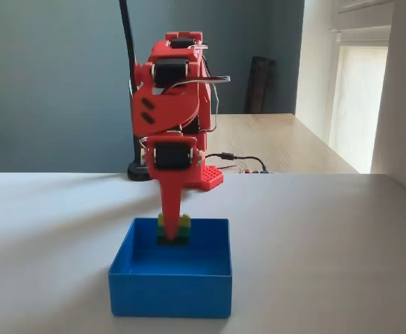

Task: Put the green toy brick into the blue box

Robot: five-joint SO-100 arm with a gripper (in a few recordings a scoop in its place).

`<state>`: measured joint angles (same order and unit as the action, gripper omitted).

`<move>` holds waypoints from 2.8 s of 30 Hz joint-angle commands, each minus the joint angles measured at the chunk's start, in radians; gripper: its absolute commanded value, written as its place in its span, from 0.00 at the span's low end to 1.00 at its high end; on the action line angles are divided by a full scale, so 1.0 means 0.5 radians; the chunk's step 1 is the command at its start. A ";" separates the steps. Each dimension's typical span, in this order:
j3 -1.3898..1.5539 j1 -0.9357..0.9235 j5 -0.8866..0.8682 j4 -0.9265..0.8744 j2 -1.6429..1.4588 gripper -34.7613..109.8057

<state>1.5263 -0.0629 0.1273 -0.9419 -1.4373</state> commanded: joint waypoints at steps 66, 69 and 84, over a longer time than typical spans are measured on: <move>2.964 0.298 -0.163 0.399 -3.614 0.24; 3.056 0.279 -0.141 0.399 -3.672 0.24; 3.212 0.172 -0.150 0.236 -3.675 0.24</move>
<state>3.1201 0.0230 0.0476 -0.7900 -3.2582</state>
